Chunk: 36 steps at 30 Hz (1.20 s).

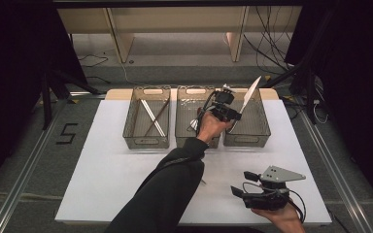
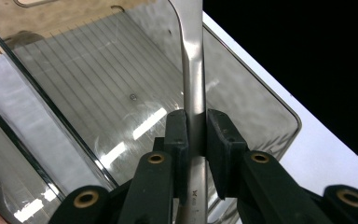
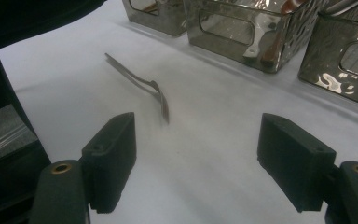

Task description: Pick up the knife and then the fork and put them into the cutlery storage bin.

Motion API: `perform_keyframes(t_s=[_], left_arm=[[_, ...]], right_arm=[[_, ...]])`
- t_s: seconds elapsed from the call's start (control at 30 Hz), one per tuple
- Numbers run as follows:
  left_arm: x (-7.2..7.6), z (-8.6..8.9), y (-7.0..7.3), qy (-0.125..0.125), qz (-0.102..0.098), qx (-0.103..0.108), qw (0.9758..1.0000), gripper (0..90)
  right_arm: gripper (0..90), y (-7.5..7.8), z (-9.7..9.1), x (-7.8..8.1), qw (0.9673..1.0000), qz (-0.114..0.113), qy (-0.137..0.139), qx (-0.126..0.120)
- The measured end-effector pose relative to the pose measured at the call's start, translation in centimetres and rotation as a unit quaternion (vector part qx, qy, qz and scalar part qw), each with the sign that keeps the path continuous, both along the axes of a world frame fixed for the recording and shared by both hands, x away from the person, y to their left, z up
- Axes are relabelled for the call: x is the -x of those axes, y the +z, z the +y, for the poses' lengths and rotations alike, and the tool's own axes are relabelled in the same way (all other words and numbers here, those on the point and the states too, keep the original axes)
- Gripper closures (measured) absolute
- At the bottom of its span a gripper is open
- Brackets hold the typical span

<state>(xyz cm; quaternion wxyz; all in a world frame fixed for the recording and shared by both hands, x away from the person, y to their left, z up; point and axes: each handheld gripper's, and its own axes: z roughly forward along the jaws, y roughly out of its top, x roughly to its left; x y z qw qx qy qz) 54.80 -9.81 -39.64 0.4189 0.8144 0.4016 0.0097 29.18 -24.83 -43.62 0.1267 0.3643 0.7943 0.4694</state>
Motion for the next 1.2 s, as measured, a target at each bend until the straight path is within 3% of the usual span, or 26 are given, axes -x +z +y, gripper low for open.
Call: perform_keyframes(t_s=[0.4, 0.43, 0.5, 0.53, 0.7, 0.83, 0.97, 1.2], left_arm=[[-0.3, -0.4, -1.0, 0.008, 0.017, -0.011, 0.9998, 77.8], [-0.2, -0.4, -0.9, 0.011, 0.014, -0.009, 0.9998, 76.3], [-0.2, -0.2, -0.4, 0.022, 0.01, 0.009, 0.9997, 64.6], [-0.2, -0.2, 0.0, 0.019, 0.011, 0.013, 0.9997, 59.2], [0.3, 0.3, 1.6, 0.003, 0.002, 0.008, 1.0, 52.1], [0.9, 1.0, 2.3, -0.016, 0.0, -0.008, 0.9998, 44.3], [1.5, 2.3, 2.9, -0.033, 0.001, -0.016, 0.9993, 36.9], [3.0, 5.1, 3.9, -0.064, -0.006, -0.031, 0.9974, 32.1]], right_arm=[[29.1, 0.1, 0.0, 0.1, 1.0, 0.001, 0.003, -0.002], [29.1, 0.0, 0.0, 0.1, 1.0, 0.001, 0.003, -0.002], [29.1, 0.0, 0.0, 0.0, 1.0, 0.002, 0.003, 0.0], [29.1, 0.0, 0.0, 0.1, 1.0, 0.002, 0.004, 0.0], [29.1, 0.0, 0.1, 0.1, 1.0, 0.002, 0.004, 0.0], [29.1, 0.0, 0.1, 0.1, 1.0, 0.003, 0.004, 0.001], [29.1, 0.0, 0.1, 0.1, 1.0, 0.002, 0.002, 0.002], [29.1, -0.1, 0.1, 0.0, 1.0, 0.005, 0.0, 0.001]])
